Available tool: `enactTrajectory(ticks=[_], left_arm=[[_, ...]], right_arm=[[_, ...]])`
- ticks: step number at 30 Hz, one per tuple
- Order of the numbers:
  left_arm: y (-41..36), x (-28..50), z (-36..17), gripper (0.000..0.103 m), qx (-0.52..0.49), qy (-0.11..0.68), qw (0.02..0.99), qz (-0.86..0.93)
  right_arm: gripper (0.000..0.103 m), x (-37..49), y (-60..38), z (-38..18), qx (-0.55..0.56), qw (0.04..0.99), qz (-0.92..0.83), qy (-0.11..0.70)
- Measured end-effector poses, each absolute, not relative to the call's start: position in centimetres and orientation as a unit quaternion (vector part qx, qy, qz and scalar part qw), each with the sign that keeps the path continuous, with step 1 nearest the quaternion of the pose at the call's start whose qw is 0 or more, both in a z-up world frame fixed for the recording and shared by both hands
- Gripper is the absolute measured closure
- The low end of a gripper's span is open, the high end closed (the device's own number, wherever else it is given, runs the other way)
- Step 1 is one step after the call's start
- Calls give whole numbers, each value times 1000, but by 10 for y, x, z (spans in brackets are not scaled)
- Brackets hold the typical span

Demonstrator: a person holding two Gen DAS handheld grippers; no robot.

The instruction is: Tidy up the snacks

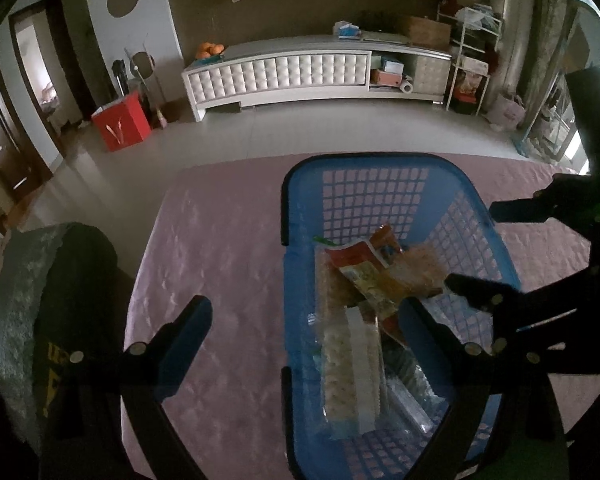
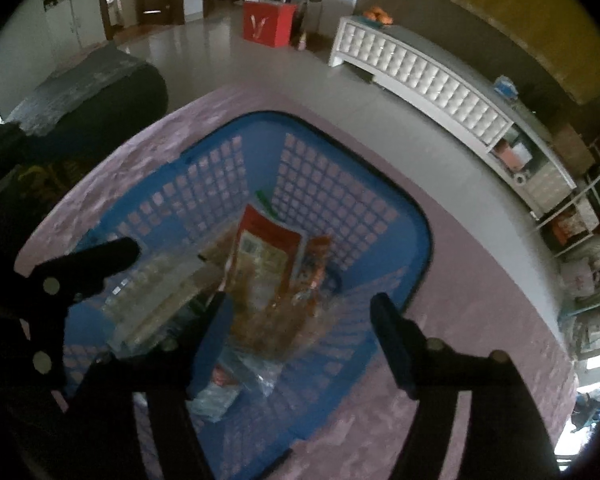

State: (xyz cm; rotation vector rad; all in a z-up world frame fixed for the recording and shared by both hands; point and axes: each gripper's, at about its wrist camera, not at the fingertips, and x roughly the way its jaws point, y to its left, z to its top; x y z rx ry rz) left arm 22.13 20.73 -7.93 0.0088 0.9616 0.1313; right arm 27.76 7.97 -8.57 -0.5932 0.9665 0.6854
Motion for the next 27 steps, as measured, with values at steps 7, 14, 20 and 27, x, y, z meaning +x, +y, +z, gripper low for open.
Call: enactTrajectory(ticks=[7, 14, 20, 27], left_arm=[[182, 198, -60, 10, 0, 441, 896, 49], [140, 155, -34, 10, 6, 400, 916, 33], [97, 109, -12, 10, 7, 354, 935, 9], [52, 57, 6, 10, 3, 297, 955, 9]], right_arm=[[28, 259, 40, -60, -248, 808, 306, 439], [28, 218, -15, -24, -209, 841, 282, 411], [28, 171, -69, -2, -166, 879, 239, 377], [25, 112, -119, 24, -130, 925, 178, 309]])
